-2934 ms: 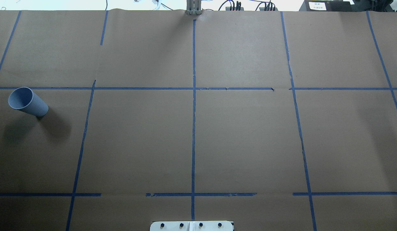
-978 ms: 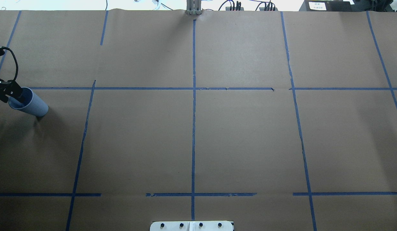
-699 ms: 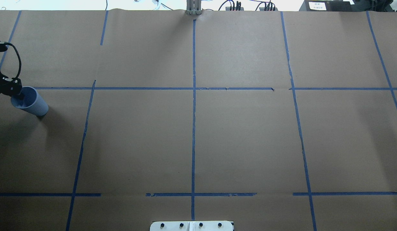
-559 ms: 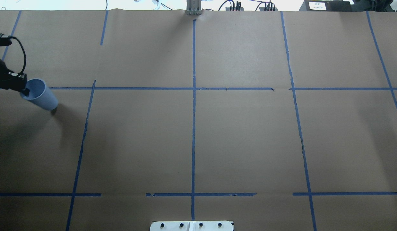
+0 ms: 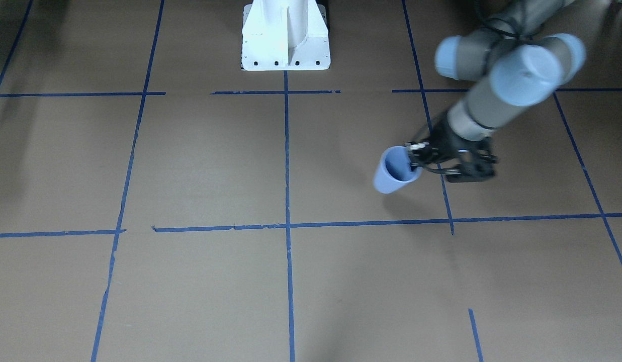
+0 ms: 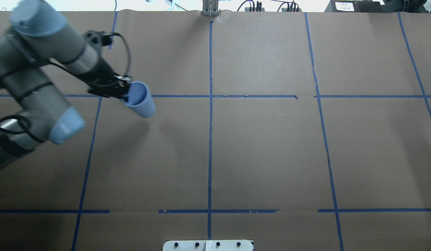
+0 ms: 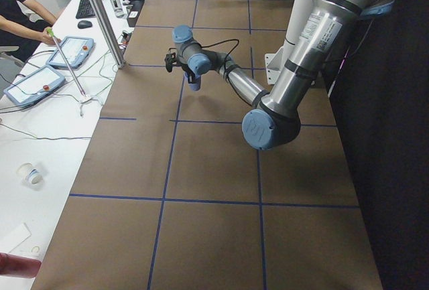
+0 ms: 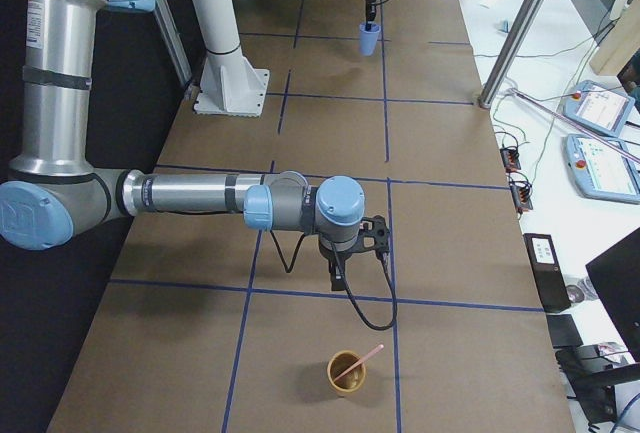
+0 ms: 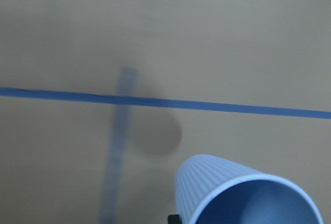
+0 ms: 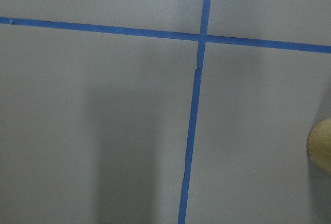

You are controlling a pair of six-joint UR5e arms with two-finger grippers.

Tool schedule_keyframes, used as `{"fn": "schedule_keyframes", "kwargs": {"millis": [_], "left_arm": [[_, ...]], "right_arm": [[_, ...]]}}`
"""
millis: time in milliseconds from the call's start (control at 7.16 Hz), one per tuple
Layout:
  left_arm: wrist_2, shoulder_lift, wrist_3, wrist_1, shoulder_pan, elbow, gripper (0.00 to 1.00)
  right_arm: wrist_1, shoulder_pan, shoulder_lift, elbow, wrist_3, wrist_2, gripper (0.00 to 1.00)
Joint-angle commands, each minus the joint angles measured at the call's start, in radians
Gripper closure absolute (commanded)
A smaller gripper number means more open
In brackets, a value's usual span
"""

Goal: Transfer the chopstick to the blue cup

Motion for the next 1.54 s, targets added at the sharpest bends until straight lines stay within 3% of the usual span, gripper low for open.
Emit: {"fn": "schedule_keyframes", "kwargs": {"millis": [0,279,419,838,1118,1257,1397], "left_arm": [[0.169,-0.150,-0.060,0.027,0.157,0.027,1.00],[0.277,-0.284,-0.080,0.026,0.228,0.156,1.00],[0.281,-0.289,-0.078,0.023,0.240,0.172,0.99],[0.281,-0.287,-0.080,0.027,0.250,0.175,0.77],[0.281,-0.267,-0.081,0.033,0.248,0.164,0.70],[0.281,-0.267,-0.083,0.035,0.248,0.164,0.58],[0.279,-0.266,-0.090,0.036,0.242,0.132,0.01]], "right_arm": [[0.000,0.001,0.001,-0.001,-0.001,0.004,0.00],[0.000,-0.001,0.001,0.002,-0.001,0.004,0.00],[0.002,-0.001,0.001,0.004,-0.001,0.004,0.00],[0.002,-0.001,0.001,0.005,-0.001,0.002,0.00],[0.002,-0.001,0.001,0.005,-0.003,0.002,0.00],[0.002,-0.001,0.001,0.007,-0.003,0.002,0.00],[0.002,0.001,0.001,0.005,-0.003,0.002,0.00]]}}
